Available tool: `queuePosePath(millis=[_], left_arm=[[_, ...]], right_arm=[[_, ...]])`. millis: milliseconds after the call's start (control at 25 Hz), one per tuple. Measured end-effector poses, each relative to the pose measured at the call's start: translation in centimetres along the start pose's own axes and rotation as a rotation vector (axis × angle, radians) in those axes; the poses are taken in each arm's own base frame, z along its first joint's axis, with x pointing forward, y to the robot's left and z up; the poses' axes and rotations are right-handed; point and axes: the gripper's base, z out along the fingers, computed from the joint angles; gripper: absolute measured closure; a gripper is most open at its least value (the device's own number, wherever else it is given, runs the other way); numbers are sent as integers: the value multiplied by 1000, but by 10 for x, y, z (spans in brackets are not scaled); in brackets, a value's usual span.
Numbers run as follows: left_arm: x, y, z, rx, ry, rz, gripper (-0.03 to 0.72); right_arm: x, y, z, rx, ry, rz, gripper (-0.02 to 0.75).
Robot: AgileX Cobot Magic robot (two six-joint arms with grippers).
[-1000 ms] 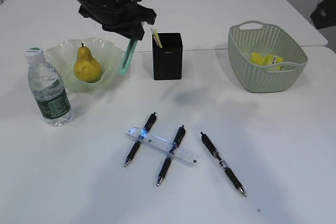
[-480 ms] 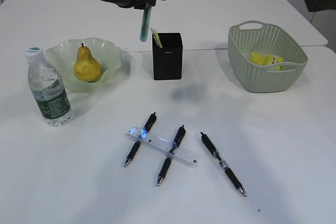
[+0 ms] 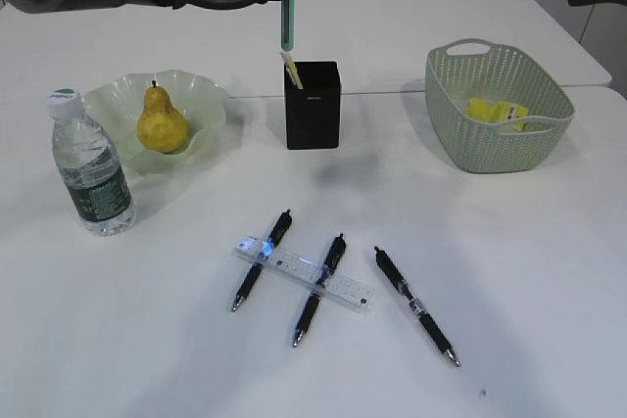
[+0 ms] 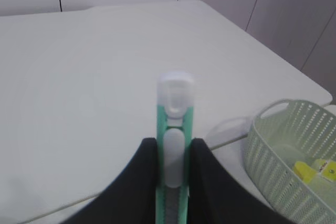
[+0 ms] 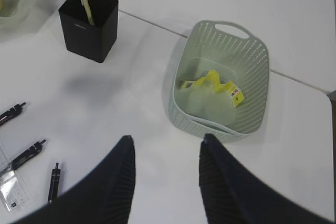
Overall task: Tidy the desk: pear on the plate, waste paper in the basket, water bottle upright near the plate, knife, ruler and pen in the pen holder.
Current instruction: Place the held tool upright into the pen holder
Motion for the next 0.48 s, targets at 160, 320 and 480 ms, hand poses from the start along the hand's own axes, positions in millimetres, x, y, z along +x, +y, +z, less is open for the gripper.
queuePosePath(millis=[160,320,480], left_arm=[[11,3,12,0,-65,-1,585],[25,6,24,1,-131,-1,585],[37,6,33,5,-180,0,585]], right_arm=[[0,0,0,0,-4,1,404],[-1,0,0,1,-8,1,404],[-1,0,0,1,-10,2,404]])
